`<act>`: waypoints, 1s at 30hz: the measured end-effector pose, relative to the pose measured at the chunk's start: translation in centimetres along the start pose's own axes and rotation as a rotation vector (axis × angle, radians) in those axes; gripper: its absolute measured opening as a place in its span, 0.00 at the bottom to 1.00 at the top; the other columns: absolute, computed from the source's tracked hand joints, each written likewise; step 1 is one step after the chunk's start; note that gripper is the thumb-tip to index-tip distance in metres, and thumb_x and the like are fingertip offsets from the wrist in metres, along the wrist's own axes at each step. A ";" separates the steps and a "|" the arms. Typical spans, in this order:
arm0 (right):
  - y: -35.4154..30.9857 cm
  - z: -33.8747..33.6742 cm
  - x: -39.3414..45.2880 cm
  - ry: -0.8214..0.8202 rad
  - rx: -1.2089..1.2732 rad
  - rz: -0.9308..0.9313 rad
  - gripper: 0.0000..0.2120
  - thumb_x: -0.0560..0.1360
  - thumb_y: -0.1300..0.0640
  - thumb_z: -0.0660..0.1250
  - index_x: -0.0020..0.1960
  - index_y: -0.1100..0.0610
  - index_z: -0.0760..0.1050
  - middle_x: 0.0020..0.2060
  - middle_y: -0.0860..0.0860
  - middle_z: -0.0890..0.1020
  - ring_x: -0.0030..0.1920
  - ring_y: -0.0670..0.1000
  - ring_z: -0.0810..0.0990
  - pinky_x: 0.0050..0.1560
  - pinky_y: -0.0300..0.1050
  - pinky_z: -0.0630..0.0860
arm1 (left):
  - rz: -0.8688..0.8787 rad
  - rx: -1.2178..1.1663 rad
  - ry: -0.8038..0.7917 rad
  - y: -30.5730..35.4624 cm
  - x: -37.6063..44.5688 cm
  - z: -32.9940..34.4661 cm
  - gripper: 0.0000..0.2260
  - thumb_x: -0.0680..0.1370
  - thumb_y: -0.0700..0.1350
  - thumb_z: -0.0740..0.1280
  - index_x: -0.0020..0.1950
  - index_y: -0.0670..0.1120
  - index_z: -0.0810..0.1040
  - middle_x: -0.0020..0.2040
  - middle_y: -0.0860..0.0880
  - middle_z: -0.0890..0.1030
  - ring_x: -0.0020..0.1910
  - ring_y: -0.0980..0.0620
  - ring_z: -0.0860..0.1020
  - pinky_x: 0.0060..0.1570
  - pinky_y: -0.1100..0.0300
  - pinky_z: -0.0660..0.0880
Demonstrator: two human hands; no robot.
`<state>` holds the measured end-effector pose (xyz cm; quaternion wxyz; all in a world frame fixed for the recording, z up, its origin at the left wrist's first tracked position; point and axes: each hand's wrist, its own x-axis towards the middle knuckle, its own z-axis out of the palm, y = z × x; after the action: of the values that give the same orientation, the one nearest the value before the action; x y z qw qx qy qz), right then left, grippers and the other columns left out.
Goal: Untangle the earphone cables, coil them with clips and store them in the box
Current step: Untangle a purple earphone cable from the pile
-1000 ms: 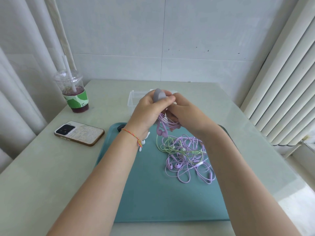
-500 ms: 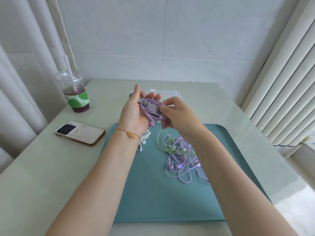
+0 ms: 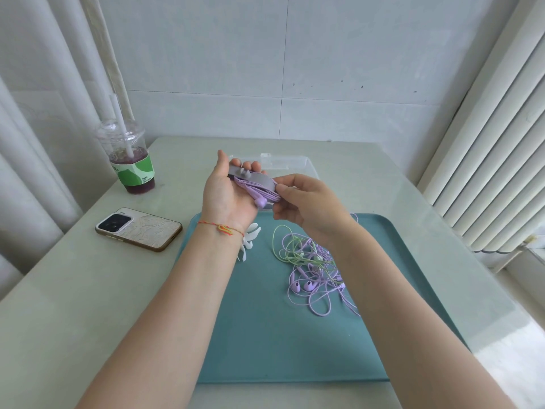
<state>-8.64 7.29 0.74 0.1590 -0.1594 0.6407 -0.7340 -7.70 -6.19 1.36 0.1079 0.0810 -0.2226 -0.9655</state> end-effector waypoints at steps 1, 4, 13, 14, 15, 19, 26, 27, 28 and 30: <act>0.1 0.2 0.0 0.004 0.038 0.008 0.07 0.80 0.67 0.60 0.48 0.62 0.76 0.35 0.56 0.78 0.30 0.50 0.77 0.35 0.42 0.79 | 0.006 -0.005 0.001 0.1 -0.1 0.0 0.19 0.82 0.56 0.57 0.36 0.46 0.67 0.32 0.49 0.70 0.34 0.51 0.74 0.50 0.54 0.73; 0.7 1.0 -0.2 0.035 0.130 0.010 0.07 0.79 0.67 0.61 0.48 0.61 0.78 0.34 0.54 0.81 0.31 0.50 0.79 0.38 0.43 0.81 | 0.041 -0.004 0.030 0.3 -0.3 0.1 0.20 0.83 0.57 0.55 0.36 0.47 0.66 0.33 0.49 0.69 0.35 0.51 0.74 0.58 0.54 0.70; 0.7 2.5 -0.5 0.132 0.199 -0.068 0.07 0.78 0.67 0.63 0.52 0.66 0.79 0.34 0.55 0.82 0.30 0.48 0.79 0.37 0.41 0.80 | 0.149 0.196 0.066 0.1 -0.4 0.1 0.18 0.81 0.60 0.56 0.45 0.46 0.70 0.42 0.45 0.77 0.44 0.46 0.80 0.48 0.53 0.77; 0.4 2.4 -0.6 0.132 0.235 -0.073 0.07 0.79 0.67 0.63 0.50 0.66 0.79 0.32 0.55 0.82 0.29 0.48 0.79 0.37 0.41 0.80 | 0.157 0.314 0.066 0.0 -0.3 0.1 0.18 0.81 0.61 0.55 0.47 0.47 0.72 0.41 0.46 0.78 0.41 0.47 0.80 0.44 0.55 0.76; 0.0 2.2 -0.7 0.135 0.271 -0.079 0.07 0.79 0.67 0.62 0.49 0.65 0.79 0.31 0.54 0.82 0.29 0.48 0.79 0.37 0.41 0.80 | 0.155 0.437 0.060 0.0 -0.3 0.0 0.19 0.81 0.62 0.54 0.47 0.48 0.74 0.40 0.48 0.80 0.37 0.48 0.80 0.39 0.58 0.74; -1.4 0.6 -0.6 0.202 0.362 -0.100 0.06 0.79 0.67 0.63 0.48 0.65 0.78 0.29 0.52 0.80 0.29 0.48 0.77 0.37 0.40 0.80 | 0.069 0.674 -0.055 -0.1 -0.5 0.1 0.15 0.81 0.57 0.59 0.47 0.48 0.78 0.34 0.48 0.78 0.26 0.52 0.67 0.23 0.66 0.67; -2.1 -1.1 -0.2 0.295 0.315 -0.135 0.07 0.79 0.66 0.62 0.51 0.63 0.79 0.36 0.55 0.79 0.31 0.48 0.77 0.37 0.39 0.79 | 0.031 0.730 -0.159 -0.5 -1.1 0.4 0.10 0.78 0.47 0.67 0.50 0.41 0.82 0.43 0.42 0.78 0.38 0.46 0.76 0.48 0.41 0.75; -1.9 -0.9 -0.2 0.294 0.294 -0.139 0.07 0.79 0.66 0.62 0.50 0.63 0.79 0.35 0.54 0.79 0.31 0.48 0.77 0.37 0.39 0.79 | 0.050 0.720 -0.131 -0.5 -1.1 0.5 0.09 0.78 0.48 0.67 0.47 0.43 0.81 0.39 0.44 0.78 0.36 0.47 0.75 0.44 0.43 0.76; -1.7 -0.7 -0.2 0.287 0.269 -0.143 0.06 0.79 0.66 0.63 0.50 0.63 0.79 0.35 0.54 0.79 0.31 0.48 0.77 0.37 0.40 0.79 | 0.068 0.714 -0.109 -0.4 -1.0 0.5 0.10 0.78 0.49 0.67 0.45 0.43 0.81 0.36 0.46 0.78 0.34 0.48 0.75 0.40 0.46 0.76; -1.2 -0.1 -0.1 0.269 0.220 -0.138 0.06 0.79 0.66 0.63 0.50 0.63 0.79 0.34 0.55 0.79 0.31 0.49 0.78 0.40 0.43 0.80 | 0.095 0.684 -0.068 -0.2 -0.9 0.5 0.12 0.78 0.51 0.67 0.44 0.43 0.80 0.33 0.48 0.78 0.31 0.48 0.74 0.35 0.52 0.75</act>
<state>-8.60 7.56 1.92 0.0378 -0.0851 0.5597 -0.8235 -7.02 -5.55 1.82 0.1119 0.0699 -0.5402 -0.8311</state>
